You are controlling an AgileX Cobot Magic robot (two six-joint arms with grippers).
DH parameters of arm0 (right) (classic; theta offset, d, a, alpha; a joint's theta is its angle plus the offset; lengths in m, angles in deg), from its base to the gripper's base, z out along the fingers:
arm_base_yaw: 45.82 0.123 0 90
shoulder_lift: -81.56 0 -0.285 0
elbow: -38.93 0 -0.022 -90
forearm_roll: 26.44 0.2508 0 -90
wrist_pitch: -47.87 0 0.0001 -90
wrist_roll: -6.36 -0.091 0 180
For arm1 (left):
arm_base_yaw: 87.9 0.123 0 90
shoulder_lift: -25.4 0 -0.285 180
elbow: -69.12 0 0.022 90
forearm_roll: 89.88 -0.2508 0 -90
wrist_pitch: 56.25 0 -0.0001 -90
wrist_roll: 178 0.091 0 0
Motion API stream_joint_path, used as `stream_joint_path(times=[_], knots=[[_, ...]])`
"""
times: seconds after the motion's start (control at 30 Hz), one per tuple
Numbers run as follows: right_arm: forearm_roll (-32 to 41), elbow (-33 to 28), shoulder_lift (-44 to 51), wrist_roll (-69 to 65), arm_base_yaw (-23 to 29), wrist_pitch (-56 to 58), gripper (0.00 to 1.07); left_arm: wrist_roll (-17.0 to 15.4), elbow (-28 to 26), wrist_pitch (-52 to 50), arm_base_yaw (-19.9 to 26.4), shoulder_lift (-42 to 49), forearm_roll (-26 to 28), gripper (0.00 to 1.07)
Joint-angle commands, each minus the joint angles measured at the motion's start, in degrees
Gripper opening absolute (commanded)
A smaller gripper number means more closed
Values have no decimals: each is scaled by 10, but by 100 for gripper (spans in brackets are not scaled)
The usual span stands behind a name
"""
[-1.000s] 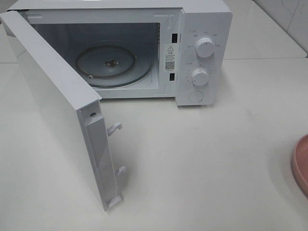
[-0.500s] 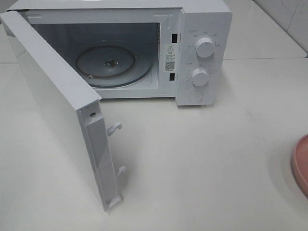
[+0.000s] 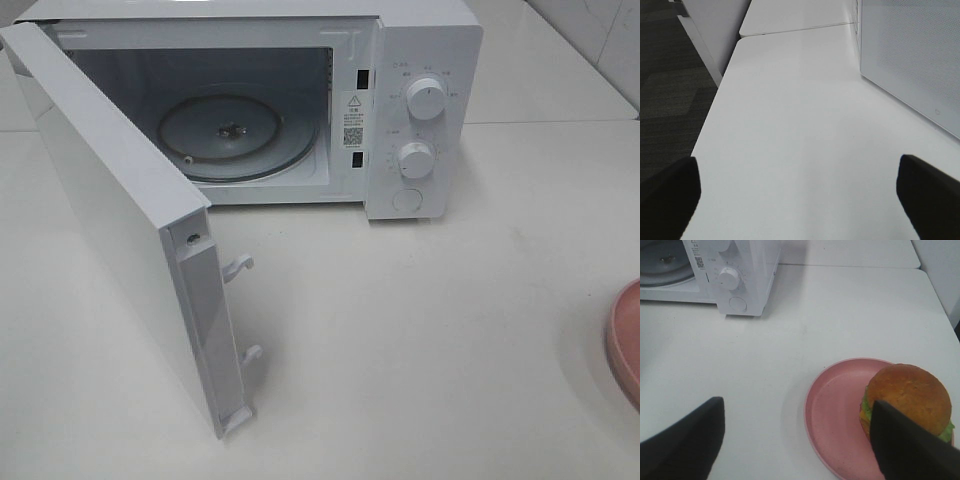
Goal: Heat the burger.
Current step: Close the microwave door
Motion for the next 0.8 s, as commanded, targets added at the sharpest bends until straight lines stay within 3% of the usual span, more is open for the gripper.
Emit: stream_joint_path(times=[0.03,0.27,0.8], knots=[[18,-11,25,23,-18,-5,76,-1,1,-7,-1,10,2,100],[30,-13,23,35,-60,-2,76,-1,1,-6,-1,10,2,100],[30,-13,23,35,-62,-2,76,-1,1,-6,-1,10,2,100]])
